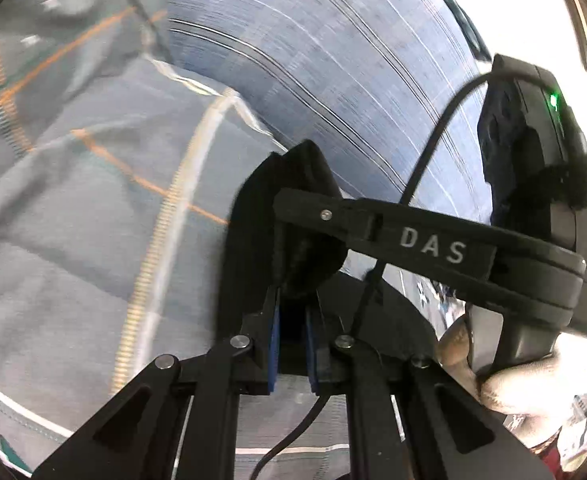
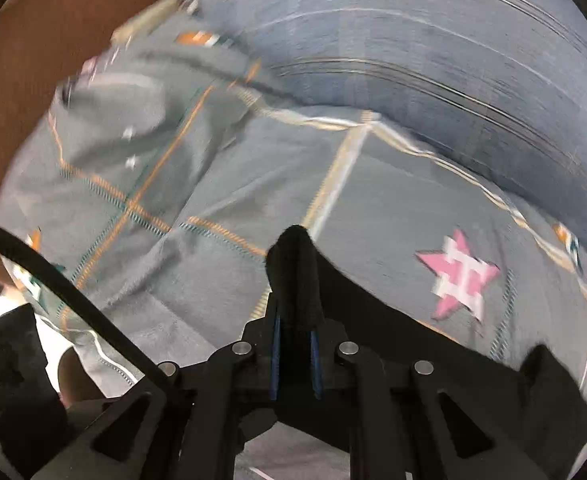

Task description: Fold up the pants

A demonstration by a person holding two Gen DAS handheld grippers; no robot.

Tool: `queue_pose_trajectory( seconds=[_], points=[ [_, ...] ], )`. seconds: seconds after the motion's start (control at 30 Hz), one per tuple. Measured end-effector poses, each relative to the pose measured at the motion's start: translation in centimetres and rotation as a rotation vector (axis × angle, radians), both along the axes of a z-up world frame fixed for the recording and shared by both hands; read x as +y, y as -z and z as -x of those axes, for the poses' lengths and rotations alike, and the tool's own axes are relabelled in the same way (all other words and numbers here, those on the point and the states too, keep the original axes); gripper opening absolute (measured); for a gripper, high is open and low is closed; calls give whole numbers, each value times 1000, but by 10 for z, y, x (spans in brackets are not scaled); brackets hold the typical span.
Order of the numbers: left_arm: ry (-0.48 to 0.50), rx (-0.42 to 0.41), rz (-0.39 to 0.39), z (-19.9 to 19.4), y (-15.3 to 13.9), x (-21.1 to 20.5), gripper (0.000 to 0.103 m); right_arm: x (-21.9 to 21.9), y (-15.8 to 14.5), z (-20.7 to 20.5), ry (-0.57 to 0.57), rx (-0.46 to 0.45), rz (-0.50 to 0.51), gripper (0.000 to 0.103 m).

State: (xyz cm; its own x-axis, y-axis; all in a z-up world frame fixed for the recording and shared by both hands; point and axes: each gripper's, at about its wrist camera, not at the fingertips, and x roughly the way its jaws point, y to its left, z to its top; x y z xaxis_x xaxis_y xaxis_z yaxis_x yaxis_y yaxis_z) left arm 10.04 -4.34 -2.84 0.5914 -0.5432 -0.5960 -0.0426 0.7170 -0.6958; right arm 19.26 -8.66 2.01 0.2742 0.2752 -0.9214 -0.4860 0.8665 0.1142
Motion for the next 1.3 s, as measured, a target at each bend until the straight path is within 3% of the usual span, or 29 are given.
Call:
queue_pose_trajectory(
  seconds=[0.27,0.47,0.67,0.73,0.77,0.8,0.87,1.1,1.17,1.3],
  points=[
    [159,15,-116,-27,1,-104,10,-123,-5,3,199,9,-164,12],
    [248,72,-170,-42,18,-144,11,-188,32,5,326,82,-244,12],
    [286,23,-158,-14,-7,-112,11,-209,51,15,351,64,-264,12],
    [243,10,-171,-8,-14,-95,16,-211,49,18,347,49,-276,12],
    [222,9,-177,-7,-17,-89,25,-210,48,19,337,39,-270,14],
    [188,14,-184,-9,-15,-80,31,-210,50,19,331,32,-253,15],
    [132,49,-188,-16,-8,-65,32,-213,51,19,327,12,-218,25],
    [94,112,-199,-23,12,-56,32,-253,21,43,427,-98,-270,28],
    [102,122,-197,-22,18,-58,32,-262,11,51,435,-121,-345,29],
    [121,128,-213,-18,24,-67,34,-261,7,61,382,-77,-573,29]
  ],
)
